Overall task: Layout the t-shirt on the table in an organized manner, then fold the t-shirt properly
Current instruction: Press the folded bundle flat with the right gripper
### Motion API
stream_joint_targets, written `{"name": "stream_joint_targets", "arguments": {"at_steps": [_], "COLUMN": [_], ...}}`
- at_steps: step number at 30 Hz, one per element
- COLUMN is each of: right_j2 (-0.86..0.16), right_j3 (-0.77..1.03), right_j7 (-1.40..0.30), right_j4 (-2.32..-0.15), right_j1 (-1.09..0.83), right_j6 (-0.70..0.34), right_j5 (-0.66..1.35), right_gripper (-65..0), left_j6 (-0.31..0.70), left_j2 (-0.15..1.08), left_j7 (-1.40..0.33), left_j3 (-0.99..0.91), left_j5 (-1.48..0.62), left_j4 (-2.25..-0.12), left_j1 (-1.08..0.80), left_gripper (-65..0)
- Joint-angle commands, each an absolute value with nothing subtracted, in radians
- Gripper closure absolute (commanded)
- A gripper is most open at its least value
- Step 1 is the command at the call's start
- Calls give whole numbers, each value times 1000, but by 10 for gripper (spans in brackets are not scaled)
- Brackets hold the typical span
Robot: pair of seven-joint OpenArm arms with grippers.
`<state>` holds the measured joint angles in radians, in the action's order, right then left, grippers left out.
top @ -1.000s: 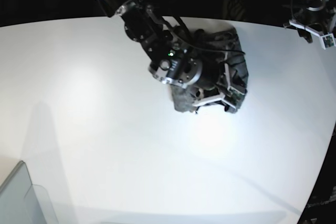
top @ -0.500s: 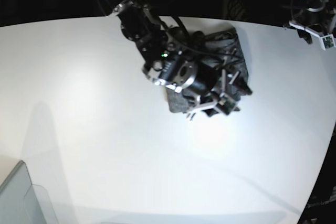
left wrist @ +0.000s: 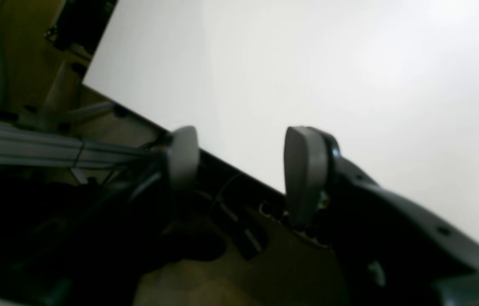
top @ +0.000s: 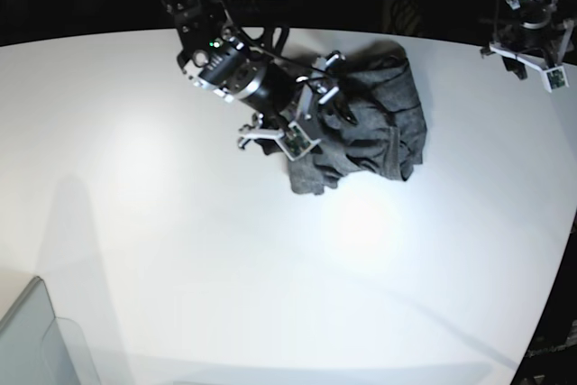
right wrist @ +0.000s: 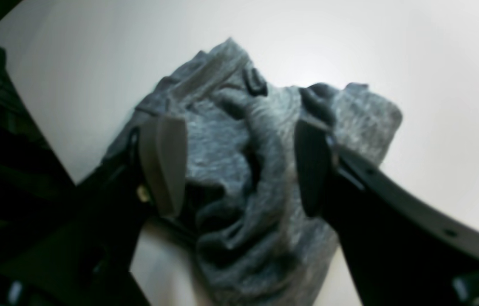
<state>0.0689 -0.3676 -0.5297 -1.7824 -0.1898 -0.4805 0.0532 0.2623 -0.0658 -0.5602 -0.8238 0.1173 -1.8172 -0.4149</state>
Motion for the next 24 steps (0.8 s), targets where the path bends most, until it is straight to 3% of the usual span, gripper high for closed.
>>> {"name": "stream_joint_targets", "arguments": {"at_steps": [1, 8, 24], "right_j2": [77, 76, 74], "right_j3": [-381, -490, -486], "right_j7": [-498, -498, -449], "right_j4": [-1805, -1797, -1667], "right_j1": [-183, -176, -131], "right_j6": [-481, -481, -481], "right_j5": [71, 65, 65], "right_gripper": [-401, -399, -399], "left_j6": [255, 255, 255], "left_j2": [-56, -44, -44], "left_j7": [-539, -539, -539], "left_j3": [-828, -828, -832], "left_j5": [114, 114, 114], "left_j4": [-1833, -1833, -1833], "left_j1": [-410, -409, -412], "left_gripper": [-322, -322, -322]}}
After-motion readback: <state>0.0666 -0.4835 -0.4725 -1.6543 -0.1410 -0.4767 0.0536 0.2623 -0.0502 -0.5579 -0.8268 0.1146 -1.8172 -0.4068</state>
